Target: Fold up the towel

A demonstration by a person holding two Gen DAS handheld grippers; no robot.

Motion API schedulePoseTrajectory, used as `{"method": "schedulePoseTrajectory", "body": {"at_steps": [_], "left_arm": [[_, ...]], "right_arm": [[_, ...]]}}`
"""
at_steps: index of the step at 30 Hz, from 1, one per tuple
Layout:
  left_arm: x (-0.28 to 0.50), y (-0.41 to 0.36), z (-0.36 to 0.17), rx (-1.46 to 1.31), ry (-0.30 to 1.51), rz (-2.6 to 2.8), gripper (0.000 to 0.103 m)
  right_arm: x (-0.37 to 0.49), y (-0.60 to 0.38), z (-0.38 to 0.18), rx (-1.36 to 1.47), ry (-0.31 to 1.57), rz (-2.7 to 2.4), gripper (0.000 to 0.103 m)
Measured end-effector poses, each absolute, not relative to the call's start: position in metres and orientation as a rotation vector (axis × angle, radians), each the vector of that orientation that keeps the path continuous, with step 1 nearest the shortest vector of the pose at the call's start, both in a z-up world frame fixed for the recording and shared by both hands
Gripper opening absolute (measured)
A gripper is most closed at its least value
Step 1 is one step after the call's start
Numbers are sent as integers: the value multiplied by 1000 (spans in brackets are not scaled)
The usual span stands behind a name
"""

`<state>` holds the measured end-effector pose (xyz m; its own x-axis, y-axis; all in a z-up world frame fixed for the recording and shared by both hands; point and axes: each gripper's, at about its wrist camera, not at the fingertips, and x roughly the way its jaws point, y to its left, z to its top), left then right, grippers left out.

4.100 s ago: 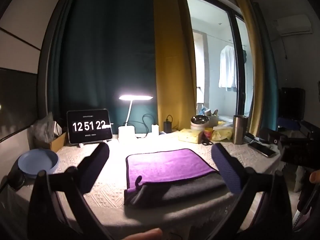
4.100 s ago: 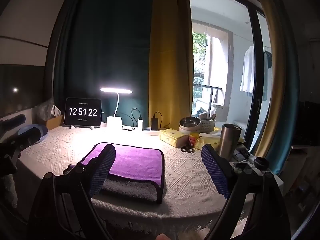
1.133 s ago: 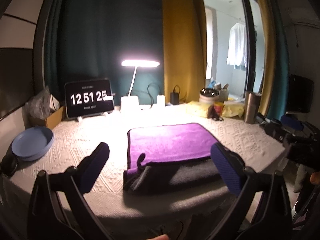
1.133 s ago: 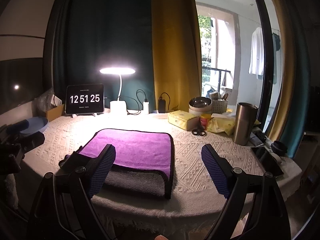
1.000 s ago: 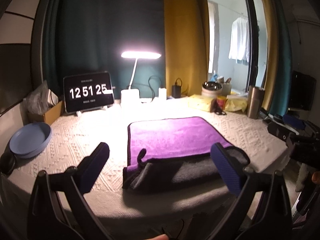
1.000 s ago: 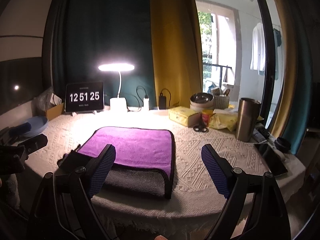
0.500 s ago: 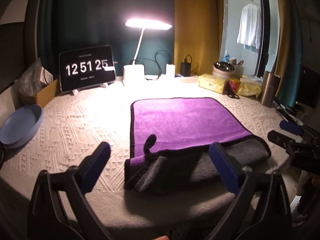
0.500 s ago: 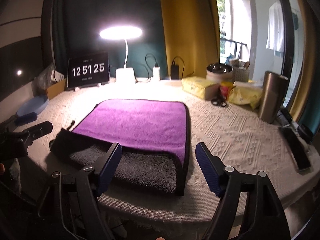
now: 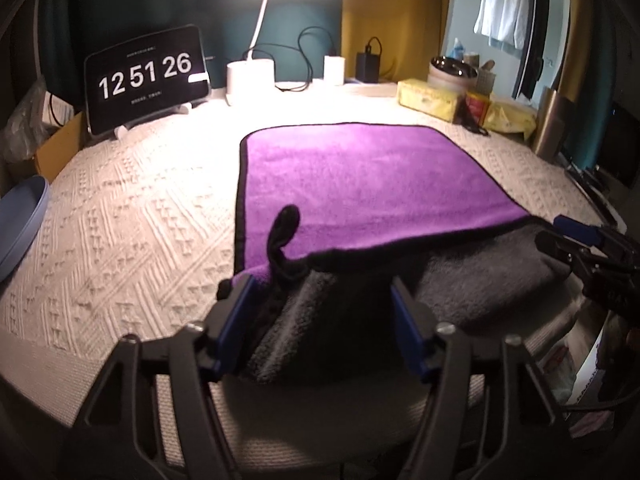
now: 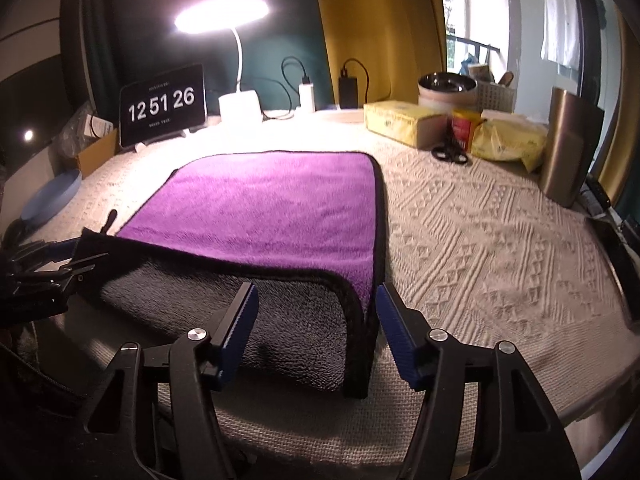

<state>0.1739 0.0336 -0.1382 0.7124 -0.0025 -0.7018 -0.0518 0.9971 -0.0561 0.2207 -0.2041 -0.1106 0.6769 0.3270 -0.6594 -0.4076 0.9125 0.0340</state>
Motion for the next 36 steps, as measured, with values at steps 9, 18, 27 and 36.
{"method": "schedulePoseTrajectory", "body": {"at_steps": [9, 18, 27, 36], "left_arm": [[176, 20, -143, -19, 800, 0, 33], [168, 19, -129, -31, 747, -19, 15], [161, 23, -102, -55, 678, -27, 13], [166, 25, -80, -66, 627, -35, 13]], "right_arm": [[222, -199, -121, -167, 729, 415, 17], [209, -193, -104, -211, 646, 444, 6], [204, -194, -76, -200, 565, 447, 5], [210, -195, -53, -174, 504, 450, 5]]}}
